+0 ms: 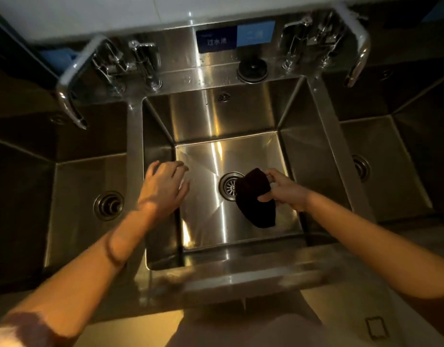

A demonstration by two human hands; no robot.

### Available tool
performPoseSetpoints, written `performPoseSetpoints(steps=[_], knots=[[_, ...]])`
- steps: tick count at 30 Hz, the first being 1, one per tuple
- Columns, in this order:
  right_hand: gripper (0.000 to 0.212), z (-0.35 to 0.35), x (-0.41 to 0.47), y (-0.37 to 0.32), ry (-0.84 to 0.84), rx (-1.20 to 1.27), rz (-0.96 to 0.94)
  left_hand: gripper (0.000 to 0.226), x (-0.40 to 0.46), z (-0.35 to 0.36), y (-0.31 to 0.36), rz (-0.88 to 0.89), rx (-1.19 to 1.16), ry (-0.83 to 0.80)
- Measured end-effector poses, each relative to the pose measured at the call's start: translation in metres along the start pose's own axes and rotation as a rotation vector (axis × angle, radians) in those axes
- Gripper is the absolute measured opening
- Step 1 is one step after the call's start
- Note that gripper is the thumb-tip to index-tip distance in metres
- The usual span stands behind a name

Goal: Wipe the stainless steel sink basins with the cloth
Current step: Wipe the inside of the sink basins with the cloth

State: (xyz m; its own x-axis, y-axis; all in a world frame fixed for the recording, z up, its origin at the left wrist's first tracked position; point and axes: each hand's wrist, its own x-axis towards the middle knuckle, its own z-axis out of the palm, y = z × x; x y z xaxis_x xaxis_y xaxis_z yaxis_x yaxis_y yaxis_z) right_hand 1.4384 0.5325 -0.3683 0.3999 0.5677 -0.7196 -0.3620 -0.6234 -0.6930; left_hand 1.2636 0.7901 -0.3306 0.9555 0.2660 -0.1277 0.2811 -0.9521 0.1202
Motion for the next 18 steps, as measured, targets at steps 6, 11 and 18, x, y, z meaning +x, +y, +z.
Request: performPoseSetpoints(steps=[6,11,18], knots=[[0.056,0.075,0.066,-0.037,0.305,0.349,-0.033,0.037,0.035,-0.001,-0.069,0.09,0.074,0.099],[0.061,0.114,0.132,-0.067,0.466,0.619,-0.055,0.036,0.058,0.004,-0.098,0.275,0.065,0.126],[0.061,0.148,0.238,-0.059,0.703,0.756,0.037,0.039,0.08,0.016,-0.106,0.448,0.083,0.116]])
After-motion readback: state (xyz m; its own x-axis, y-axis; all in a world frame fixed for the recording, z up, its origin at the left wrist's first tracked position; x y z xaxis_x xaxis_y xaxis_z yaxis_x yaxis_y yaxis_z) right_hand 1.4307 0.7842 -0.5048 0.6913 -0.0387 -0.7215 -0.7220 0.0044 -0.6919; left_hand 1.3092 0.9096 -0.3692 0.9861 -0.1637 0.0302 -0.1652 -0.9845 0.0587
